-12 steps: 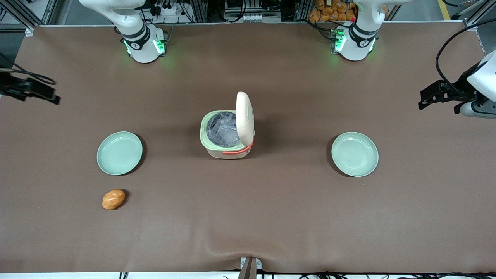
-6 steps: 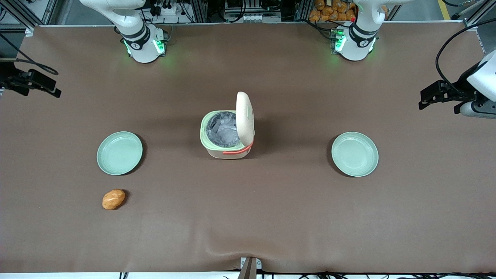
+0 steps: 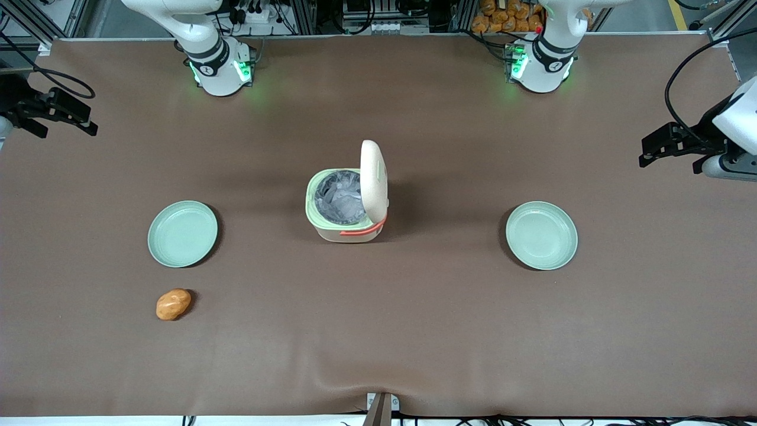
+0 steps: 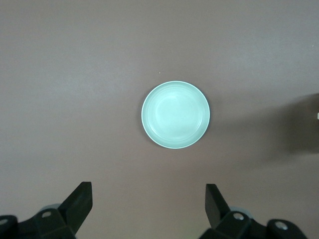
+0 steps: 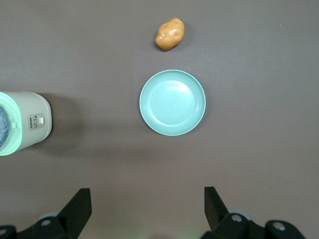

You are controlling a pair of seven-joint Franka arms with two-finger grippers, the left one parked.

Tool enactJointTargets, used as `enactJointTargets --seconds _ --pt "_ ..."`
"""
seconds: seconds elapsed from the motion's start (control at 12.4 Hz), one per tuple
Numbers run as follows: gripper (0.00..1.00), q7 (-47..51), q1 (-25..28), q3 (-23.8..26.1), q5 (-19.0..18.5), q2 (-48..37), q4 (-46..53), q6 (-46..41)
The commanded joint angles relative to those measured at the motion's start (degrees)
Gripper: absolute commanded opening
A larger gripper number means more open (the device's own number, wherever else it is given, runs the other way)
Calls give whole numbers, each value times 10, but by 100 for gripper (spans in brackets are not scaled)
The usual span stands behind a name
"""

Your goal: Press rice cooker button with right arm

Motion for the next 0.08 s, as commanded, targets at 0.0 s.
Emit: enactJointTargets --seconds 0.0 --pt "100 -12 -1 1 -5 -8 0 2"
